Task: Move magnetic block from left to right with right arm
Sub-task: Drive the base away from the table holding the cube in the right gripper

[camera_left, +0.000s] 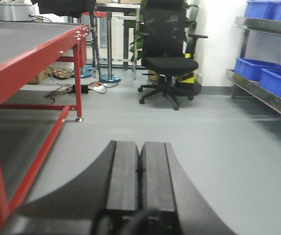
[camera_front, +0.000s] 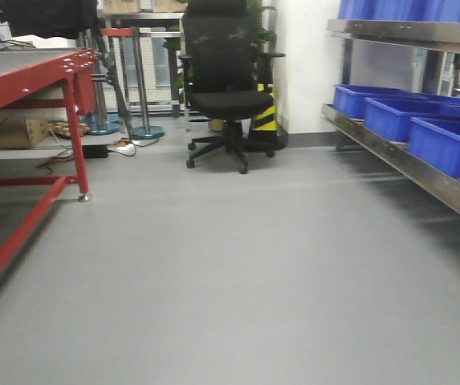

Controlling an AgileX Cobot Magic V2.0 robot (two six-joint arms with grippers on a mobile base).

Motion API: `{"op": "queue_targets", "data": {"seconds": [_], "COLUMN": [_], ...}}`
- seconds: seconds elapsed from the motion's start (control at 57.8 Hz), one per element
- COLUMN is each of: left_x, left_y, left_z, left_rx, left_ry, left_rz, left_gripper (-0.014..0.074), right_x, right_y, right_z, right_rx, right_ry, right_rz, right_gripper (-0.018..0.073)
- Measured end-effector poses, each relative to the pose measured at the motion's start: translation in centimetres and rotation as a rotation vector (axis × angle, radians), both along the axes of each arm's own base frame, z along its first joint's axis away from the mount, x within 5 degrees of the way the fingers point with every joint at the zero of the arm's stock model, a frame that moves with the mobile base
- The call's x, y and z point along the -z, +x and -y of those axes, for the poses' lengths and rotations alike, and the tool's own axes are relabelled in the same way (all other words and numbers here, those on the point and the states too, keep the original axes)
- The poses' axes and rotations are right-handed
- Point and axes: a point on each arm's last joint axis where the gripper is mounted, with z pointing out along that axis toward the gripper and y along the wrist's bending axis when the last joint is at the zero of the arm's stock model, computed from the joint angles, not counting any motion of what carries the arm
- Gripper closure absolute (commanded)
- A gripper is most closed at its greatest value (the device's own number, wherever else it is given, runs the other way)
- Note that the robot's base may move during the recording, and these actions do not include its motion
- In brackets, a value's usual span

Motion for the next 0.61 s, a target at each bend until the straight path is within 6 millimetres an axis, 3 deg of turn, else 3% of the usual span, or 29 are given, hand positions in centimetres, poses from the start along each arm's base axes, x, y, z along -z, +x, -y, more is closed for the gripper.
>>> {"op": "queue_targets", "data": {"seconds": [0.606], "left_x": [0.00], "left_y": [0.00], "left_z": [0.00], "left_rx": [0.000], "left_ry": [0.000], "left_rz": [0.000], "left_gripper": [0.0722], "right_x": [0.00], "right_y": [0.00], "right_z": [0.00], "right_rx": [0.000], "right_ry": [0.000], "right_rz": [0.000], "right_gripper": [0.0365]}}
